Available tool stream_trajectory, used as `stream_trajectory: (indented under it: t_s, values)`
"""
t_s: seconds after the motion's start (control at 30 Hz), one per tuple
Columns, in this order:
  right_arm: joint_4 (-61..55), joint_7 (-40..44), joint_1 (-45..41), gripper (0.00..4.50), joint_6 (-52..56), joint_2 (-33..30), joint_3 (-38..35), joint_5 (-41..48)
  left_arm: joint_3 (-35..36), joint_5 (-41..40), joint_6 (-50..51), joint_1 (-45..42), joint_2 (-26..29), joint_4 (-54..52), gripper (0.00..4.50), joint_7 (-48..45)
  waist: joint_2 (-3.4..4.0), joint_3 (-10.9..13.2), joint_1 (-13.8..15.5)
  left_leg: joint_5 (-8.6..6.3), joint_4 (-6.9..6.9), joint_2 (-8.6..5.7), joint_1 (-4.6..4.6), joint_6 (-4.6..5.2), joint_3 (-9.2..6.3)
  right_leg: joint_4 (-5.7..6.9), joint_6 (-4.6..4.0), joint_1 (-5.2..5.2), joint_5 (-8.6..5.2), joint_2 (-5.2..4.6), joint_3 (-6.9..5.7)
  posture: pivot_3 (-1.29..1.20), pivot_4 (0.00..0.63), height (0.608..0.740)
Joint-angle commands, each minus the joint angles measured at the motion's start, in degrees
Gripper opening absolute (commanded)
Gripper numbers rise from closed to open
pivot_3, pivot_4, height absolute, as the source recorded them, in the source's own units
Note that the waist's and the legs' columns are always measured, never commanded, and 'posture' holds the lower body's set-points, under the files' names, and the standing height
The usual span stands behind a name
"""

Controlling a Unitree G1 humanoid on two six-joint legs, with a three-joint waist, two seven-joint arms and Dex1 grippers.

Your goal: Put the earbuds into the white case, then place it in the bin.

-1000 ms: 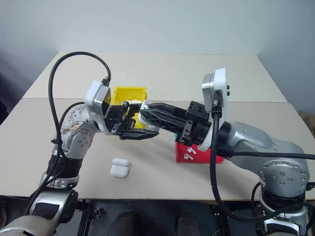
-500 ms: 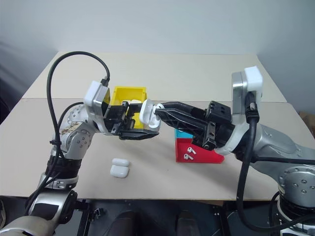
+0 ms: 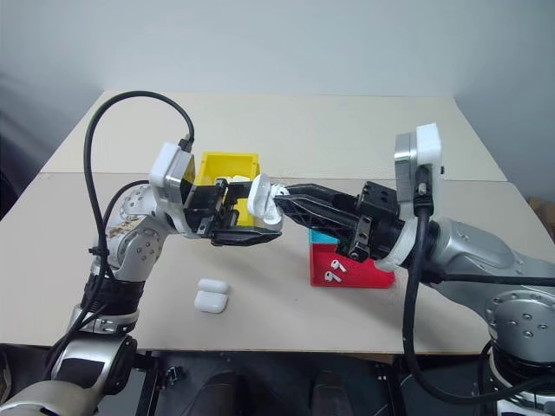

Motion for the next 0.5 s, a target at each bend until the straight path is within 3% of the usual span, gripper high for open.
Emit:
stream_trajectory:
  t_s: [0.03,0.5]
  values:
    - [-0.1,0.2,-1.1,0.62,-0.9,-0.6,0.4,-0.8,0.7,-0.8,-0.6,-1.0,0.2,-1.8,2.78,-0.3,0.0,0.0,0.0,0.0,0.0,0.0,0.0,0.0,0.0,0.0,0.0,0.0,0.0,0.0,0.0,0.0,0.15,0.74]
    - [-1.2,0.0,-1.2,0.62,-0.4,-1.1,2.0,-2.1,0.2,-0.4,-0.8,-1.3,0.0,-2.0,2.78,-0.2,0.0,0.0,0.1,0.0,0.0,0.0,-0.01,0.0,0.0,-0.01,0.0,0.0,0.0,0.0,-0.01,0.0,0.15,0.74]
